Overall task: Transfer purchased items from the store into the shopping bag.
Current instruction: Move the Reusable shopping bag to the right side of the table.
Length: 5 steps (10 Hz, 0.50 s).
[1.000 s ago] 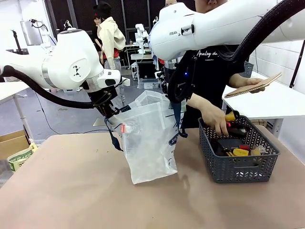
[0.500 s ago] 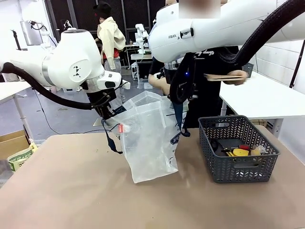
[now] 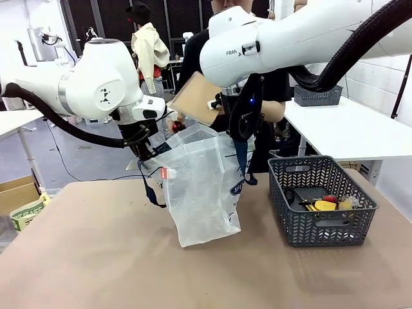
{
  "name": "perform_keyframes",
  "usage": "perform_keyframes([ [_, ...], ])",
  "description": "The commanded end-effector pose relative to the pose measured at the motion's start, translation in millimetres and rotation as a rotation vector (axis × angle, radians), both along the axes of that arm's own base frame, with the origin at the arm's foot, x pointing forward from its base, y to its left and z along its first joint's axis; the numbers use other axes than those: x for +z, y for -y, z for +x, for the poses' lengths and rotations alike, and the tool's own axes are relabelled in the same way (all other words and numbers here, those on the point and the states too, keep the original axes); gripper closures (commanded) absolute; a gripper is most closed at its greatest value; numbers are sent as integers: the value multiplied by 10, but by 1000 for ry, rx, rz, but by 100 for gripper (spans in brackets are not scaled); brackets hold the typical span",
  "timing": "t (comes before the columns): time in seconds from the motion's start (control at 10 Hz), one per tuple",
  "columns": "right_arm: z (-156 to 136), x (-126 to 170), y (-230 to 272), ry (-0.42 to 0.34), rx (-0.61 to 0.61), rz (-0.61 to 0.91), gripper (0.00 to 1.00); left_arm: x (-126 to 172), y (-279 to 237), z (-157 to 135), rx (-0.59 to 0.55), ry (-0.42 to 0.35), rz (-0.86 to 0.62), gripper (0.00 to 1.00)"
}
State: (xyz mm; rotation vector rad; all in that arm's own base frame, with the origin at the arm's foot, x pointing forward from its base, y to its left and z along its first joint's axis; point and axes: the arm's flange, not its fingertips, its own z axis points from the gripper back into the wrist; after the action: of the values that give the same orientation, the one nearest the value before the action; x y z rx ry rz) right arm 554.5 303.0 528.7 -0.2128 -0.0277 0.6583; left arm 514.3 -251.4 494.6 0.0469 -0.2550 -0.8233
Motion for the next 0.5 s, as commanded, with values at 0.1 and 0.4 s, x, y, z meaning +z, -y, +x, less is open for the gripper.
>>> perform_keyframes([
  [0.1,2,8,4,3,-3,1,100,-2,-5,-5,4,-1,0,100],
  [0.4,2,8,4,3,-3,1,100,-2,-5,-5,4,-1,0,100],
])
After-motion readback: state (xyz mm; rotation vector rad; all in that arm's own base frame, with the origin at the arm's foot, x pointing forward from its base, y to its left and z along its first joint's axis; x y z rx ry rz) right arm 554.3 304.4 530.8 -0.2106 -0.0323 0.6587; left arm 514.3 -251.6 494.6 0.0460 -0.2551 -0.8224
